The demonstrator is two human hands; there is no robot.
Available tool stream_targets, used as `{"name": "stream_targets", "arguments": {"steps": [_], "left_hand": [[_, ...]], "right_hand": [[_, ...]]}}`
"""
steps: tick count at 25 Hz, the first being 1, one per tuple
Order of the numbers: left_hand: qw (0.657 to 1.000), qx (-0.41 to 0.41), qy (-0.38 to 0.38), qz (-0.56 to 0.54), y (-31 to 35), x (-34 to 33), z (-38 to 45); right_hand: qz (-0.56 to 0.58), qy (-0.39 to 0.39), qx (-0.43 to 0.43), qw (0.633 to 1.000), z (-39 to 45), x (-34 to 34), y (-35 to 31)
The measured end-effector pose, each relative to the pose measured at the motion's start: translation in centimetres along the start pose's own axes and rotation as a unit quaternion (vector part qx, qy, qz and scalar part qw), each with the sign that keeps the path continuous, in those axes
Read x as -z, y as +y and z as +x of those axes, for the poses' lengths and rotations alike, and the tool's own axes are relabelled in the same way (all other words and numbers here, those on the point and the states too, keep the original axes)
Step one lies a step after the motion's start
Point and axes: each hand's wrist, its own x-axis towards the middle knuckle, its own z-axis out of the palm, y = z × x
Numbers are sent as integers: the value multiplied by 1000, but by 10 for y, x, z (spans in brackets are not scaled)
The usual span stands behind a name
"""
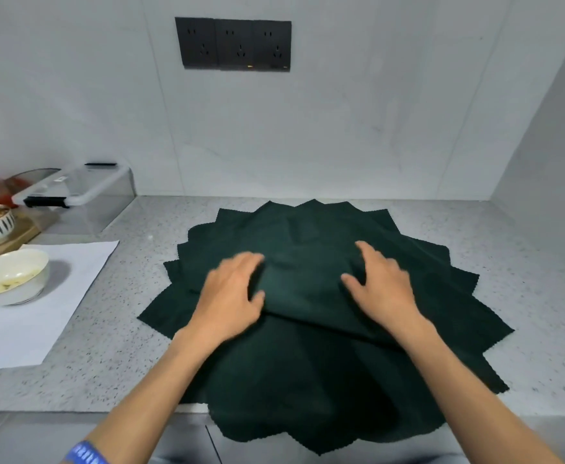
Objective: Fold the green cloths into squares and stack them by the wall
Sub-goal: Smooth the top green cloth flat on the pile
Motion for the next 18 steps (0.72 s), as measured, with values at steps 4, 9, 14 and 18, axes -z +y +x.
{"name": "stream_targets", "arguments": {"steps": [4,9,14,18], "left_hand": [[986,-124,-112,23,3,-26,-22],[973,-135,-80,171,15,-52,1],[945,-140,-137,260,27,-49,9],[940,-121,-201,248,63,-6,-14]], "right_hand": [[26,-126,165,978,-53,-27,5],[-76,-23,133,988,-49,-55,11],[-58,-15,110,992,-46,-53,15],[4,-90,123,988,-56,-16,23]]}}
